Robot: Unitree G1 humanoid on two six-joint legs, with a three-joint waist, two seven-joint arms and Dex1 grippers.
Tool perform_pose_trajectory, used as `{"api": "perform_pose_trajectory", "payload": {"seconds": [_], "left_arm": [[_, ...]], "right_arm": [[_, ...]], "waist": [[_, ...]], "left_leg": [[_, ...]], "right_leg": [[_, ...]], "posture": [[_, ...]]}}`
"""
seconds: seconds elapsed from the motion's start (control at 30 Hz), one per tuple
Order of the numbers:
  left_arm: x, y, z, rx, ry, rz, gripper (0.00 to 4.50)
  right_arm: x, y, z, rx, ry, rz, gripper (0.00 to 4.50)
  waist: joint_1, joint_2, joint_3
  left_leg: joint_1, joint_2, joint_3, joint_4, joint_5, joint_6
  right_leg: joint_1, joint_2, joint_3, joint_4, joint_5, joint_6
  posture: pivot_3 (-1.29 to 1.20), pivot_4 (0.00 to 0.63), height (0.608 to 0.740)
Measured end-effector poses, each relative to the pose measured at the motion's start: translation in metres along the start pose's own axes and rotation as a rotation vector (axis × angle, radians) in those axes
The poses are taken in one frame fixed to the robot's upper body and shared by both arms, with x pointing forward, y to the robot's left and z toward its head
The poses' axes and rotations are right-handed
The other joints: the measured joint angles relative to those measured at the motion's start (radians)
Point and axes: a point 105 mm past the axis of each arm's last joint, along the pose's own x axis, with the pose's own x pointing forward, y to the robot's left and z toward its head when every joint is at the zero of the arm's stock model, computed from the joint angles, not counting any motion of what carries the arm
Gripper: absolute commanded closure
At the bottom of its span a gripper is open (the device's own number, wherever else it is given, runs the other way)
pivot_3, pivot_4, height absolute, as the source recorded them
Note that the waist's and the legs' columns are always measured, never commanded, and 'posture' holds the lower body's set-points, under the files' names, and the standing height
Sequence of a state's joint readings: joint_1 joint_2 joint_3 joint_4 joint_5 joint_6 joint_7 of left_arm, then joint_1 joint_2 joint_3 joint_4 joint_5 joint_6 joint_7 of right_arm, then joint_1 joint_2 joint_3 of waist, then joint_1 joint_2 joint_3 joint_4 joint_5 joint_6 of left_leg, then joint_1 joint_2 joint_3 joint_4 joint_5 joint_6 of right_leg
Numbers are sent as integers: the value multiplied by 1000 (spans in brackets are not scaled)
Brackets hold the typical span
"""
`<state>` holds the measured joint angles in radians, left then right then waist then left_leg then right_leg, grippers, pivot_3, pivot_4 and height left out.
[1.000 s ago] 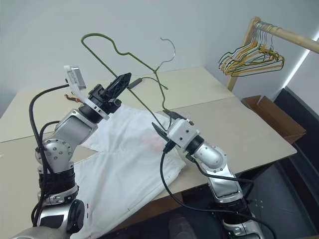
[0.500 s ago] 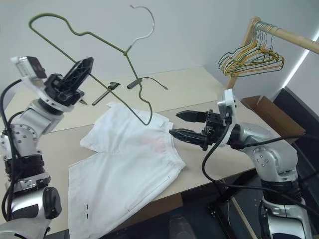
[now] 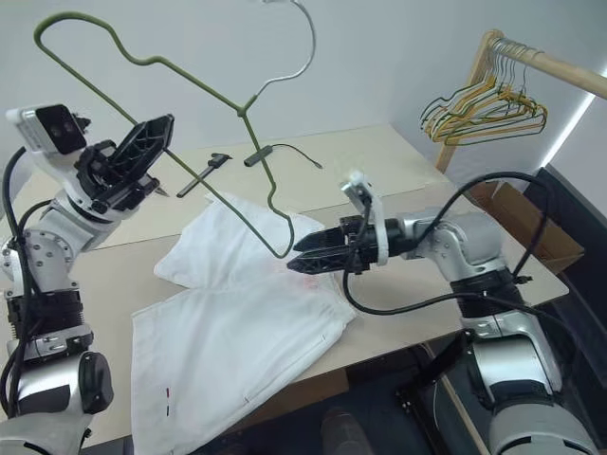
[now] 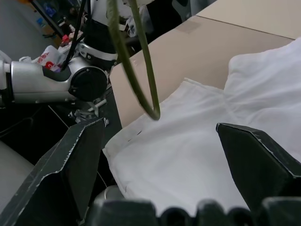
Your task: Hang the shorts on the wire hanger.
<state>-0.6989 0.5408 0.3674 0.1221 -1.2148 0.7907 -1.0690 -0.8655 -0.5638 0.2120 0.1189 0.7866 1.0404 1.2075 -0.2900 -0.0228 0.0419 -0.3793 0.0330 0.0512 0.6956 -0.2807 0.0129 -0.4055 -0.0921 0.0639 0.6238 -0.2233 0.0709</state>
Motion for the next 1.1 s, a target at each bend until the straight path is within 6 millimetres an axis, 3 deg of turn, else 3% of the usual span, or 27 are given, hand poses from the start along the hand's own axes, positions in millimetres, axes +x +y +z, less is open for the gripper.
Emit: {"api": "perform_pose_trajectory", "payload": {"seconds": [0.13, 0.33, 0.77, 0.9, 1.0, 1.1], "left_arm": [[4, 3, -8, -14, 5, -5, 4500], [5, 6, -14, -13, 11, 3, 4500], [6, 13, -20, -20, -1, 26, 4500], [5, 17, -18, -22, -11, 50, 4500], [2, 19, -18, -35, -16, 59, 3775], [1, 20, -24, -32, 25, 64, 2752]], "right_arm": [[9, -6, 6, 26, -5, -43, 39], [5, -10, 6, 42, -11, -85, 39], [5, -2, 0, 18, -2, -72, 4474], [6, 1, 2, -2, 0, -62, 4493], [6, 1, 2, -6, -1, -65, 4500], [3, 0, 5, -10, -24, -82, 4500]], "waist": [[0, 0, 0], [-4, 0, 0], [-30, 0, 0], [-34, 0, 0], [-38, 0, 0], [-40, 0, 0]], "left_leg": [[0, 0, 0, 0, 0, 0], [-1, 0, 0, 0, 0, 0], [0, 0, 0, 0, 0, 0], [0, 0, -1, 1, 0, 0], [0, 0, -1, 0, 0, 0], [-1, -1, -1, 0, 0, 0]], "right_leg": [[0, 0, 0, 0, 0, 0], [0, 0, 0, 0, 0, 0], [0, 0, 0, 0, 0, 0], [0, 0, 1, 0, 0, 0], [0, 0, 1, 0, 0, 0], [0, 0, 0, 1, 0, 0]], "posture": [[-276, 0, 740], [-290, 0, 740], [-297, 0, 740], [-296, 0, 740], [-297, 0, 740], [-300, 0, 740]]}}
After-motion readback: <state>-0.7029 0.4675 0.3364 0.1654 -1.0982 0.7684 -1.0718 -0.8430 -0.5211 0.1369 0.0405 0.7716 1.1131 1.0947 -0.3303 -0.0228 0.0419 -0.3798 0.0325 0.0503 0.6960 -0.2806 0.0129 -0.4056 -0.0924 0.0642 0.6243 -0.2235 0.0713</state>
